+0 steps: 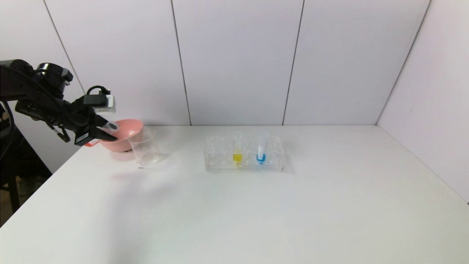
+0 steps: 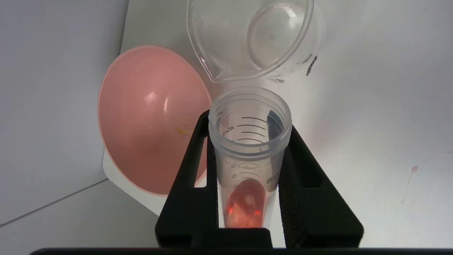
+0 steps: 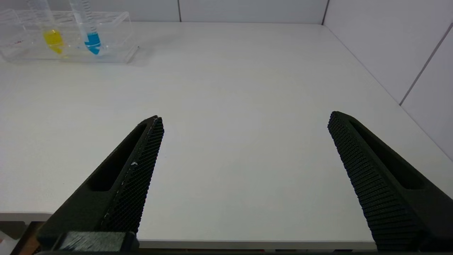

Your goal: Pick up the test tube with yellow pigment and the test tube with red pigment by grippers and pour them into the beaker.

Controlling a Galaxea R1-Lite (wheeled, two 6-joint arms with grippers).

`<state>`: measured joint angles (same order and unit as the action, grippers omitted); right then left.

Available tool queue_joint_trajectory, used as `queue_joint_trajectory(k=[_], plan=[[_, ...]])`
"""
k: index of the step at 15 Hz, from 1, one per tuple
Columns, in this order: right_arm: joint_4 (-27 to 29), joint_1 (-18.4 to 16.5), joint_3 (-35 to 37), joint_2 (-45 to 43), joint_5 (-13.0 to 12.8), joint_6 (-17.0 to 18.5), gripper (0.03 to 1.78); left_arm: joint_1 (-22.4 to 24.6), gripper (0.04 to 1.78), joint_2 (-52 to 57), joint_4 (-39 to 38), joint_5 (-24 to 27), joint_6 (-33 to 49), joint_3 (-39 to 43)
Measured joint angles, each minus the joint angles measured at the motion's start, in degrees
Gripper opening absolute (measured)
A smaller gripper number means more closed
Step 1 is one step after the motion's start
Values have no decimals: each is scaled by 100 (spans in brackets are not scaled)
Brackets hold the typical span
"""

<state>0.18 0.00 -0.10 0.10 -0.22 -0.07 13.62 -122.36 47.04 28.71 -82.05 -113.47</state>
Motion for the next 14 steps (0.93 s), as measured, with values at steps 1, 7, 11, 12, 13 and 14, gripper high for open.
queue_joint_trajectory(k=[1, 7, 11, 12, 13, 14], plan=[[0, 0, 0, 0, 1, 0, 170, -26, 49, 15, -2, -71, -2, 0], [0, 0, 0, 0, 0, 0, 170, -174, 49, 74, -35, -444, -151, -4], [0, 0, 0, 0, 1, 0, 170, -260, 49, 91, -44, -678, -199, -6], [0, 0, 0, 0, 0, 0, 170, -279, 49, 96, -50, -738, -228, -6], [0, 0, 0, 0, 1, 0, 170, -304, 49, 100, -52, -788, -236, -9], [0, 0, 0, 0, 1, 0, 170, -323, 49, 105, -60, -846, -236, -9]])
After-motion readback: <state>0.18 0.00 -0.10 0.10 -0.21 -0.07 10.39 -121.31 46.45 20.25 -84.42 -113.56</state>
